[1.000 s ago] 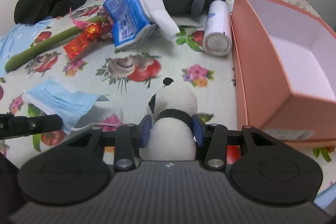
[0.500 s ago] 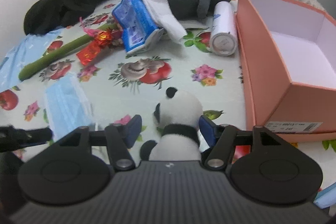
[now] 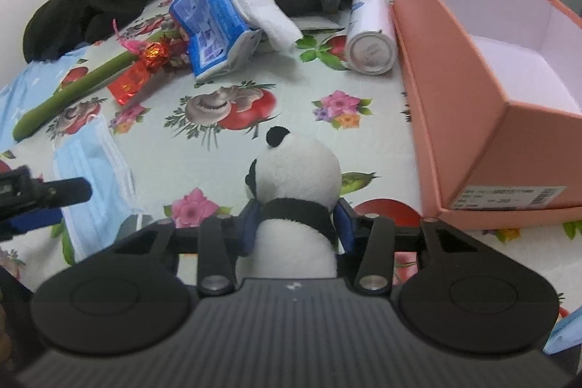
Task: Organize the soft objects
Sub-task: 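Lift blue face mask with left tool while right tool lifts panda plush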
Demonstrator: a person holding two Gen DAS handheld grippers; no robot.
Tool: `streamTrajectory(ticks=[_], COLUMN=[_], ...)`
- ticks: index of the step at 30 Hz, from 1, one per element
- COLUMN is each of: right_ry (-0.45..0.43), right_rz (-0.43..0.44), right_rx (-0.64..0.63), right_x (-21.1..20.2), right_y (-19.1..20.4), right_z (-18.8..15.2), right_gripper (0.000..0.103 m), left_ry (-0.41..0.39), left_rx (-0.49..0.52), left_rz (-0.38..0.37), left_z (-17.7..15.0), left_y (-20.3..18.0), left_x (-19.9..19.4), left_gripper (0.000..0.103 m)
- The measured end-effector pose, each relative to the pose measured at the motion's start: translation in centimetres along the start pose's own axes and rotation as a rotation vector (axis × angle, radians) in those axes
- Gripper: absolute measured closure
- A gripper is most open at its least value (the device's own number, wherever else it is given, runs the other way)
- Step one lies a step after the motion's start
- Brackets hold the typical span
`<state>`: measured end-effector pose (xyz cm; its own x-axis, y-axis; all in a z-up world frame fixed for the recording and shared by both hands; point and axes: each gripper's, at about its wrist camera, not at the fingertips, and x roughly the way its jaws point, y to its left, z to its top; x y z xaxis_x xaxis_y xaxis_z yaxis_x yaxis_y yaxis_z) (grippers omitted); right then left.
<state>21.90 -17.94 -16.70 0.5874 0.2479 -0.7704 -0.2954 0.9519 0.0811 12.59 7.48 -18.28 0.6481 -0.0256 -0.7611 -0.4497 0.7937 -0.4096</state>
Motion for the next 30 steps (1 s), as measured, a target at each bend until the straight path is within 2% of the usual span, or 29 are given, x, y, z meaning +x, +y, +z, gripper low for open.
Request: streamTrajectory(ticks=[4,9,13,19,25,28,30], right_ry=[-0.008,-0.008,-0.014,-0.014,-0.011,-0.009,-0.007], right_rz=[-0.029,-0.03,-0.044,-0.034,-0.03,-0.032,-0.032], right_rx=[-0.007,0.013,-0.028,-0.025,-0.021,-0.022,-0.022], right_x=[-0.2,-0.1,0.0,0.1,0.1,0.1,-0.1], right_y=[-0.5,-1.4,-0.9,-1.1,-1.3,-1.2,-1.2], right_z=[-0.3,-0.6,-0.8,-0.9,-0.9,-0.8,-0.8], right_gripper=[0.056,0.056,0.056,0.056,0.056,0.056,0.057], left_ry=[-0.026,-0.025,-0.019,-0.025,-0.037,-0.047,-0.054], left_rx=[0.091,0.185,0.299,0.355,0.345,0.34,0.333], left_rz=[0.036,0.115,0.2,0.239,0.251,0.254,0.256], left_z=[0.1,-0.3,-1.2,-1.7,-1.5,-1.4,-1.3], left_y=[-2.0,-3.8,-5.2,-5.4,-4.9,-4.5,-4.3], left_x=[1.1,3.0,4.0,4.6,4.2,3.9,3.7], left_gripper=[0.019,0.019,0.019,0.023,0.042,0.061,0.079])
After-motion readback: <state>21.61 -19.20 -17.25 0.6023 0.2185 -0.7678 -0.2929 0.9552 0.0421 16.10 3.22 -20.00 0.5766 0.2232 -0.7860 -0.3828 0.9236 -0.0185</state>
